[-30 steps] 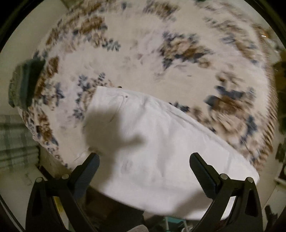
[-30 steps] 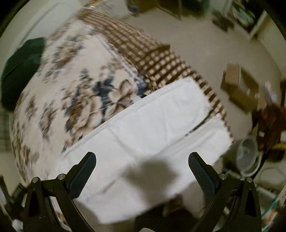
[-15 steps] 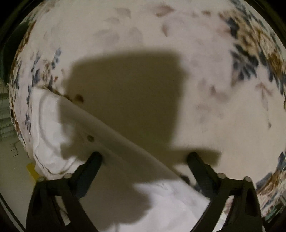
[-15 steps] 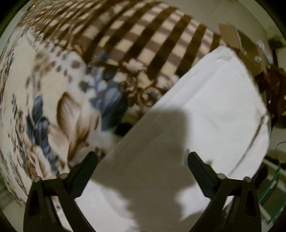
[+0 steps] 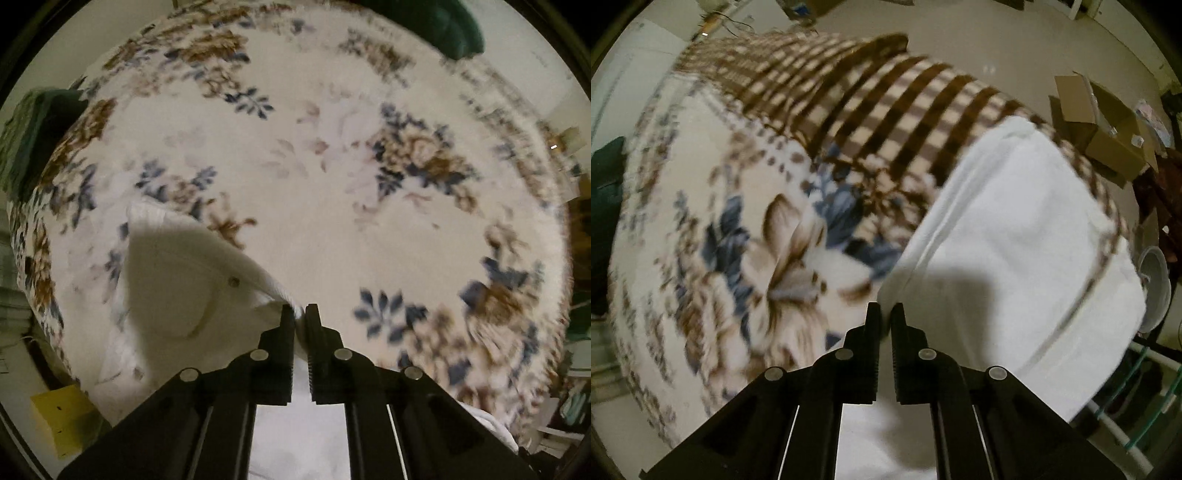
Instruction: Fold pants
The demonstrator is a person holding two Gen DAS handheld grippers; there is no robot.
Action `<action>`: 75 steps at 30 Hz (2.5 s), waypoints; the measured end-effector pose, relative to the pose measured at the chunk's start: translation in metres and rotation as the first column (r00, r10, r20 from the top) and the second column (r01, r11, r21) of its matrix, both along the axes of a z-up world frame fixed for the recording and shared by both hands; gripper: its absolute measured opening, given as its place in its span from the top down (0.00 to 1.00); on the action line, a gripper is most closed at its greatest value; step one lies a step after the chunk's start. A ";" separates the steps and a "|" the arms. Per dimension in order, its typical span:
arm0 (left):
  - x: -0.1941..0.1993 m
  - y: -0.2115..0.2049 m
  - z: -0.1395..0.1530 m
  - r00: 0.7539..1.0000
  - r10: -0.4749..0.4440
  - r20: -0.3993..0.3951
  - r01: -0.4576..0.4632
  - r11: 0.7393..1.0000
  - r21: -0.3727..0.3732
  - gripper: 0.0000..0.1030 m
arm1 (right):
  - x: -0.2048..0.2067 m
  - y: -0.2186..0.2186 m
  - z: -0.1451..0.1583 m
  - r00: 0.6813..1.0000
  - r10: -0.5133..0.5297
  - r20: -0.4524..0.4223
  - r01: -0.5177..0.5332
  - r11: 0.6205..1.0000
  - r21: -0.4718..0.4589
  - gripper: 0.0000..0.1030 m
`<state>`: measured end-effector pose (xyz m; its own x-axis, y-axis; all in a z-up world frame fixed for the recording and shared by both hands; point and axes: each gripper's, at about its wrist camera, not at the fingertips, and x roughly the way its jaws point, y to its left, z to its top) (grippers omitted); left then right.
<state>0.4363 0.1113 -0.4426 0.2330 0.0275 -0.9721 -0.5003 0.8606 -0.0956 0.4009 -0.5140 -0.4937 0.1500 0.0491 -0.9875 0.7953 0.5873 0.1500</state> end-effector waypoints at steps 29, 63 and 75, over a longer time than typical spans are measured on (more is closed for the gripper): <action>-0.217 0.023 -0.137 0.938 -0.048 -0.343 0.062 0.998 0.028 0.87 | -0.309 -0.020 -0.035 0.982 0.129 -0.139 -0.113 0.986 0.121 0.57; -0.109 -0.186 -0.122 0.836 -0.513 -0.197 0.537 0.839 0.092 0.28 | -0.132 0.067 -0.030 0.999 -0.043 -0.015 0.046 0.961 0.272 1.00; -0.096 -0.198 -0.180 0.842 -0.478 -0.251 0.516 0.848 0.117 0.25 | -0.135 0.098 -0.088 0.987 0.014 -0.162 0.081 0.823 0.562 0.61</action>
